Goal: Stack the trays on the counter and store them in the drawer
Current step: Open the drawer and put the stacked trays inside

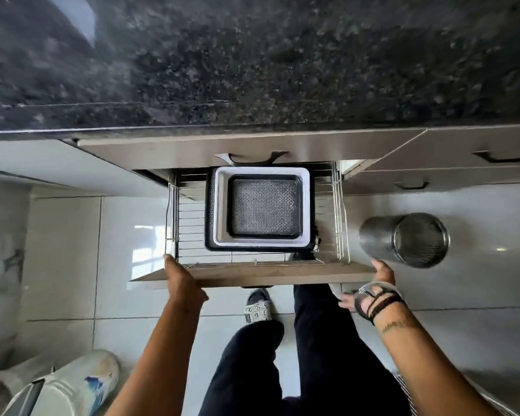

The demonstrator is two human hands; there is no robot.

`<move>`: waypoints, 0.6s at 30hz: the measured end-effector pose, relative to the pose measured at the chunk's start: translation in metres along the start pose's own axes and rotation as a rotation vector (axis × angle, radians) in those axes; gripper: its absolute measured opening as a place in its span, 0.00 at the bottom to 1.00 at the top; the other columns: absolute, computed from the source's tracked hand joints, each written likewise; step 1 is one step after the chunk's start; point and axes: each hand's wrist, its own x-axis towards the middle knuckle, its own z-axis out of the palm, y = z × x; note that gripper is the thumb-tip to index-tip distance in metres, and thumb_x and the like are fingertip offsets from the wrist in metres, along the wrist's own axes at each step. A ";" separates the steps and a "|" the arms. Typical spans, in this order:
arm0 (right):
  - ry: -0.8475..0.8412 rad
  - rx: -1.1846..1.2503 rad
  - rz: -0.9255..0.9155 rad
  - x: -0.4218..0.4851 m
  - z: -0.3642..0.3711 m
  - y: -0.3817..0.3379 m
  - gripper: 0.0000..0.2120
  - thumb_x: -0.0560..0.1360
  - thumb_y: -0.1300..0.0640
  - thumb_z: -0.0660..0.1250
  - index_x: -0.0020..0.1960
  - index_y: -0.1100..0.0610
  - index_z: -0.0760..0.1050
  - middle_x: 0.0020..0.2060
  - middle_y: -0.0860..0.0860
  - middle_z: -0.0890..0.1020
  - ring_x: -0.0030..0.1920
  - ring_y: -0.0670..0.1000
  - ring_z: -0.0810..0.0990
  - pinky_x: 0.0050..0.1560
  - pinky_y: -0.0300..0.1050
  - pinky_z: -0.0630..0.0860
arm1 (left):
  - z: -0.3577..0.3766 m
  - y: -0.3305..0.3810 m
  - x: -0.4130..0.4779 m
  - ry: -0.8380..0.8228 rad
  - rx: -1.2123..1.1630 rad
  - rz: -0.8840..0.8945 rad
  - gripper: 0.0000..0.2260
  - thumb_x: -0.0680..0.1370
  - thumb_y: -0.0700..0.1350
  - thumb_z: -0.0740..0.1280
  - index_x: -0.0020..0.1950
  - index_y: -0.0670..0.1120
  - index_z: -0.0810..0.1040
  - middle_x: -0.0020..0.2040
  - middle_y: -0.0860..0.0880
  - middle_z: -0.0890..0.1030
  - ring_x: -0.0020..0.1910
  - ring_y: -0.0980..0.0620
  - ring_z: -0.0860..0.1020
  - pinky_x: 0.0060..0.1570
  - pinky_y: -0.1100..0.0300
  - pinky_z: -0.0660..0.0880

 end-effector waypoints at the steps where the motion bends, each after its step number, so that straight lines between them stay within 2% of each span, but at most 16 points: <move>1: -0.121 0.117 0.079 0.000 0.005 -0.001 0.42 0.74 0.37 0.58 0.78 0.58 0.48 0.78 0.60 0.55 0.76 0.66 0.57 0.74 0.67 0.51 | 0.004 0.001 -0.004 -0.121 -0.084 -0.025 0.40 0.68 0.75 0.56 0.75 0.53 0.65 0.72 0.48 0.72 0.65 0.41 0.74 0.57 0.45 0.74; 3: -0.181 0.204 0.067 -0.002 0.020 -0.008 0.42 0.72 0.34 0.56 0.79 0.52 0.47 0.79 0.56 0.52 0.78 0.64 0.51 0.72 0.74 0.46 | 0.010 0.009 -0.005 -0.233 -0.148 -0.020 0.37 0.68 0.75 0.58 0.71 0.55 0.70 0.66 0.51 0.77 0.56 0.47 0.78 0.48 0.53 0.74; 5: -0.187 0.257 -0.002 -0.005 0.034 -0.020 0.41 0.70 0.34 0.58 0.78 0.47 0.50 0.80 0.55 0.51 0.78 0.65 0.51 0.70 0.77 0.48 | 0.015 0.021 -0.003 -0.331 -0.200 -0.032 0.40 0.66 0.75 0.61 0.72 0.53 0.69 0.61 0.50 0.78 0.53 0.48 0.77 0.44 0.57 0.73; 6: -0.190 0.259 -0.016 -0.009 0.040 -0.025 0.43 0.69 0.33 0.60 0.78 0.48 0.49 0.79 0.58 0.50 0.77 0.67 0.53 0.70 0.76 0.51 | 0.019 0.027 -0.001 -0.372 -0.219 -0.041 0.42 0.65 0.75 0.61 0.72 0.52 0.69 0.62 0.49 0.77 0.56 0.47 0.77 0.47 0.55 0.74; 7: -0.197 0.255 -0.017 -0.013 0.047 -0.033 0.45 0.69 0.32 0.60 0.78 0.50 0.48 0.79 0.61 0.50 0.75 0.69 0.55 0.70 0.74 0.53 | 0.026 0.035 0.001 -0.403 -0.231 -0.034 0.43 0.65 0.76 0.60 0.73 0.51 0.68 0.66 0.47 0.76 0.62 0.45 0.75 0.55 0.50 0.74; 9: -0.234 0.258 -0.031 -0.017 0.063 -0.054 0.48 0.69 0.30 0.60 0.79 0.52 0.46 0.78 0.63 0.50 0.74 0.71 0.58 0.71 0.72 0.55 | 0.046 0.055 -0.002 -0.433 -0.221 0.001 0.46 0.66 0.76 0.58 0.77 0.49 0.61 0.75 0.41 0.67 0.74 0.41 0.66 0.72 0.42 0.61; 10: -0.255 0.268 -0.047 -0.018 0.074 -0.066 0.48 0.69 0.29 0.59 0.79 0.52 0.46 0.78 0.62 0.50 0.73 0.71 0.59 0.72 0.71 0.55 | 0.059 0.064 -0.004 -0.435 -0.256 0.002 0.48 0.66 0.75 0.59 0.78 0.48 0.57 0.77 0.40 0.64 0.76 0.39 0.62 0.75 0.40 0.56; 11: -0.277 0.276 -0.051 -0.019 0.085 -0.076 0.49 0.68 0.27 0.58 0.79 0.52 0.45 0.78 0.62 0.50 0.73 0.71 0.59 0.72 0.70 0.55 | 0.069 0.072 -0.007 -0.446 -0.321 -0.005 0.50 0.66 0.75 0.60 0.79 0.47 0.55 0.77 0.39 0.62 0.76 0.37 0.61 0.75 0.39 0.55; 14: -0.399 0.322 -0.043 -0.022 0.114 -0.106 0.55 0.67 0.24 0.55 0.79 0.57 0.39 0.79 0.63 0.47 0.76 0.69 0.54 0.74 0.68 0.49 | 0.096 0.094 -0.016 -0.609 -0.534 -0.028 0.48 0.65 0.75 0.62 0.76 0.46 0.62 0.73 0.39 0.69 0.70 0.36 0.69 0.70 0.39 0.65; 15: -0.450 0.344 -0.038 -0.021 0.122 -0.116 0.57 0.66 0.22 0.53 0.78 0.59 0.37 0.79 0.62 0.46 0.77 0.67 0.51 0.75 0.67 0.47 | 0.103 0.103 -0.018 -0.648 -0.580 -0.037 0.48 0.64 0.75 0.63 0.75 0.45 0.63 0.73 0.39 0.69 0.69 0.36 0.70 0.70 0.39 0.65; 17: -0.528 0.390 -0.057 -0.020 0.133 -0.134 0.57 0.64 0.21 0.50 0.78 0.58 0.37 0.79 0.59 0.45 0.78 0.64 0.48 0.75 0.67 0.44 | 0.117 0.120 -0.017 -0.695 -0.576 -0.007 0.49 0.65 0.75 0.61 0.77 0.45 0.61 0.76 0.39 0.66 0.73 0.36 0.65 0.74 0.38 0.59; 18: -0.560 0.410 -0.075 -0.019 0.138 -0.143 0.56 0.65 0.21 0.48 0.79 0.55 0.38 0.80 0.57 0.45 0.79 0.63 0.48 0.75 0.67 0.43 | 0.125 0.127 -0.017 -0.704 -0.549 0.021 0.51 0.66 0.75 0.59 0.79 0.44 0.56 0.78 0.39 0.61 0.77 0.37 0.60 0.76 0.38 0.53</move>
